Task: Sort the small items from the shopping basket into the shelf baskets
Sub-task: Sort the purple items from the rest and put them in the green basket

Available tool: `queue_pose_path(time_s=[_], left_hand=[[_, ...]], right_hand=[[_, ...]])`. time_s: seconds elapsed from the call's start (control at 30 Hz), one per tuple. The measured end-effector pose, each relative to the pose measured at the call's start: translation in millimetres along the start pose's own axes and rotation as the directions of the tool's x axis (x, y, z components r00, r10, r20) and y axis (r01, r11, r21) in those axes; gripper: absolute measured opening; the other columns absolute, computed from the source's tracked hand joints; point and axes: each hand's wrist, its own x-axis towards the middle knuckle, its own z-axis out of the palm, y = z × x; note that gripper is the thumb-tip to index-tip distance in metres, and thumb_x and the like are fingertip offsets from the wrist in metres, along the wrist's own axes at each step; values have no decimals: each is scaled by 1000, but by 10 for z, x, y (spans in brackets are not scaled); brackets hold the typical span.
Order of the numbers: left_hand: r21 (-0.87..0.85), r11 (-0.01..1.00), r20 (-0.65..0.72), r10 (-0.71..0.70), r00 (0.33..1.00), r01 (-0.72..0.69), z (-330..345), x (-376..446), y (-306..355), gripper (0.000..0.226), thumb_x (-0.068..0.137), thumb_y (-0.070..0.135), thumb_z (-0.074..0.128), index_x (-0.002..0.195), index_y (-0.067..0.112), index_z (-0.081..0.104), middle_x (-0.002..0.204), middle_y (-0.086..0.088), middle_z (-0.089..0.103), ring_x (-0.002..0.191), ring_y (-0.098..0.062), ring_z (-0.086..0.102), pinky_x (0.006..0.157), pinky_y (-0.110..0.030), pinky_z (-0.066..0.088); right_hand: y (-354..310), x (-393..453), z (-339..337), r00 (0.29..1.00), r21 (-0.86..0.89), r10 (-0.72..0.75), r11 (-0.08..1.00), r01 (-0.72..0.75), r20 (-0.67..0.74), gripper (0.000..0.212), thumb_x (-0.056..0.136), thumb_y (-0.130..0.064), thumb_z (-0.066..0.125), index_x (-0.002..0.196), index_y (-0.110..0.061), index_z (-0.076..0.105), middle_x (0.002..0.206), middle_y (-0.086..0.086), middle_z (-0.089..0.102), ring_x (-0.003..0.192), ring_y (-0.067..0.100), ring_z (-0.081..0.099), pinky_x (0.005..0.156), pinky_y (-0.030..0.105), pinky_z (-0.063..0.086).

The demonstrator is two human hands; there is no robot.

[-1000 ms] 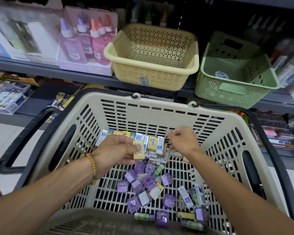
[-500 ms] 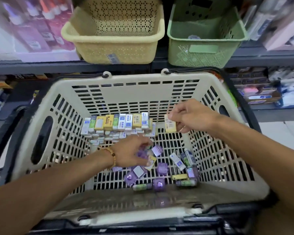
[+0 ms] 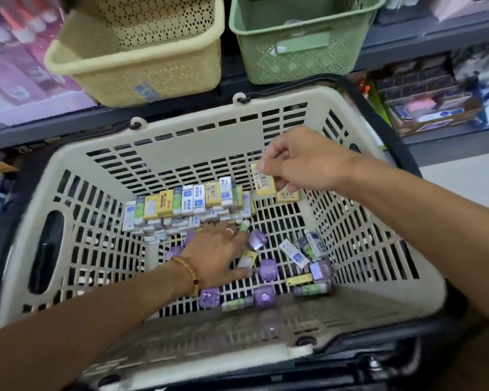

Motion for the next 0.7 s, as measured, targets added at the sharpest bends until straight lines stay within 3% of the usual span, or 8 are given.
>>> queue_pose_path(time_s=[0.1, 0.27, 0.37, 0.53, 0.7], left_hand=[[77, 996, -5, -36, 999, 37, 54, 137, 143, 84, 82, 69, 48, 142, 13, 31, 134, -9, 51, 121, -28, 44, 100, -41, 39], [54, 998, 14, -24, 1000, 23, 120, 78, 6, 65, 86, 49, 58, 139, 18, 39, 135, -6, 47, 121, -25, 45, 97, -40, 44], [36, 999, -9, -27, 1000, 28, 137, 57, -27, 64, 84, 57, 58, 137, 24, 42, 134, -5, 48, 117, -23, 44, 94, -38, 46], [211, 977, 0, -7, 1000, 7, 137, 181, 12, 74, 83, 73, 43, 142, 29, 35, 142, -8, 44, 122, -28, 34, 98, -43, 36], [211, 974, 24, 74, 997, -77, 109, 168, 18, 56, 87, 60, 52, 133, 28, 49, 133, -6, 51, 118, -27, 38, 95, -41, 36]], right_hand=[[6, -20, -26, 1000, -30, -12, 999, 11, -22, 19, 95, -29, 62, 93, -13, 71, 81, 2, 72, 79, 17, 71, 68, 29, 60], [63, -26, -55, 999, -61, -9, 998, 6, -44, 23, 94, -30, 62, 91, -9, 72, 81, 7, 72, 76, 16, 71, 74, 32, 57], [58, -16, -59, 999, -65, -7, 998, 4, -42, 20, 93, -30, 64, 89, -12, 71, 81, 7, 73, 78, 17, 71, 75, 34, 58], [21, 11, -47, 999, -86, -17, 996, 14, -30, 17, 93, -32, 65, 88, -16, 70, 81, 6, 73, 79, 18, 71, 75, 33, 57], [17, 6, -44, 1000, -96, -19, 995, 18, -10, 17, 93, -32, 64, 91, -16, 70, 82, 3, 71, 83, 16, 68, 82, 35, 56]])
